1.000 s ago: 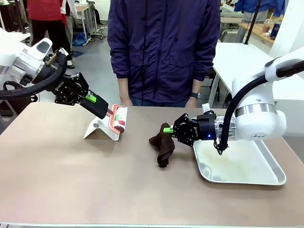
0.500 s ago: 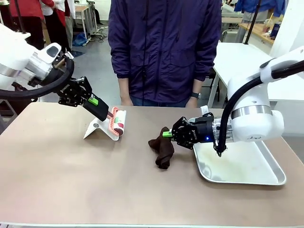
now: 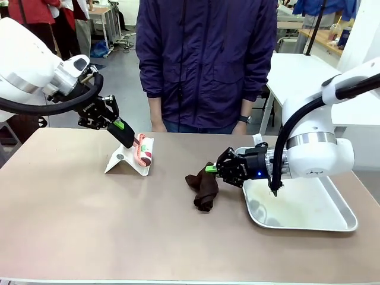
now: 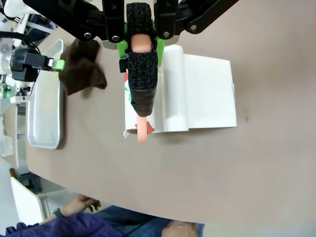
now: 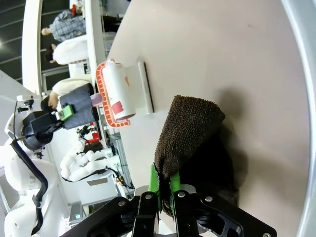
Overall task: Clean the surface of the table.
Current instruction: Return the Lint Roller and towel to their original positions.
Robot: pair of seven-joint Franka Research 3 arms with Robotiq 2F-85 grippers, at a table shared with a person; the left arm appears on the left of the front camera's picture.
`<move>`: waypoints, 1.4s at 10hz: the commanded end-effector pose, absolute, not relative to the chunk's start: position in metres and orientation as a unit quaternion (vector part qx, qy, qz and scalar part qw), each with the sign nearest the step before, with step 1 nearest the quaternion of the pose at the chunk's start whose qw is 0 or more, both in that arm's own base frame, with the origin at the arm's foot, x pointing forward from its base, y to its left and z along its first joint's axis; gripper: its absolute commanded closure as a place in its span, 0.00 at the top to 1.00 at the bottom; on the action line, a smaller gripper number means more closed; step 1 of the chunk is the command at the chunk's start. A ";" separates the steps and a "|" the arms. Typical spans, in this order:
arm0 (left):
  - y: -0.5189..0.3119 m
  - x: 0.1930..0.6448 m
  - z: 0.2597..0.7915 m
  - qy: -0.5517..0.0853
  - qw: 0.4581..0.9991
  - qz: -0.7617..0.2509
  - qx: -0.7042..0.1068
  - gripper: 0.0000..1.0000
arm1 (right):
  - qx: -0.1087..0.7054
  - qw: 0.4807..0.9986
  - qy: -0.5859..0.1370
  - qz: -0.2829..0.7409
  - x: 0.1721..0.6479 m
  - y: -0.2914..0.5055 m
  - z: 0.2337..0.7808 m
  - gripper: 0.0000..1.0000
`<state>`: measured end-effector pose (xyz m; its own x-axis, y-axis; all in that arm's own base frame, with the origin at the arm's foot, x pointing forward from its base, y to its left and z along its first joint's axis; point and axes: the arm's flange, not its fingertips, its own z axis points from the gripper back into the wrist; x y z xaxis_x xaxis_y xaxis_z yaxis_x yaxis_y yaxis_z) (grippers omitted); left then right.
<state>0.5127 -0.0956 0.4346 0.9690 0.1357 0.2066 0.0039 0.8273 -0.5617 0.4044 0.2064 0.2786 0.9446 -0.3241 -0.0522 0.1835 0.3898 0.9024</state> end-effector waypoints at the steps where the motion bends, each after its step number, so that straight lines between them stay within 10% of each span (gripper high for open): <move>1: -0.104 0.521 0.440 -0.116 0.953 0.040 -0.275 0.22 | 0.536 0.824 -0.072 -0.165 0.409 0.213 0.273 0.09; 11: -0.114 0.535 0.422 -0.062 0.967 0.017 -0.248 0.22 | 0.547 0.816 -0.059 -0.177 0.421 0.211 0.266 0.09; 14: -0.108 0.535 0.425 -0.060 0.967 0.027 -0.245 1.00 | 0.541 0.822 -0.053 -0.170 0.423 0.211 0.270 1.00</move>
<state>0.5328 -0.1097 0.4177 0.9895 0.0718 0.1258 -0.0003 0.8695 -0.4939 0.4184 0.2055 0.2661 0.9382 -0.3338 -0.0910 0.2165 0.3610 0.9071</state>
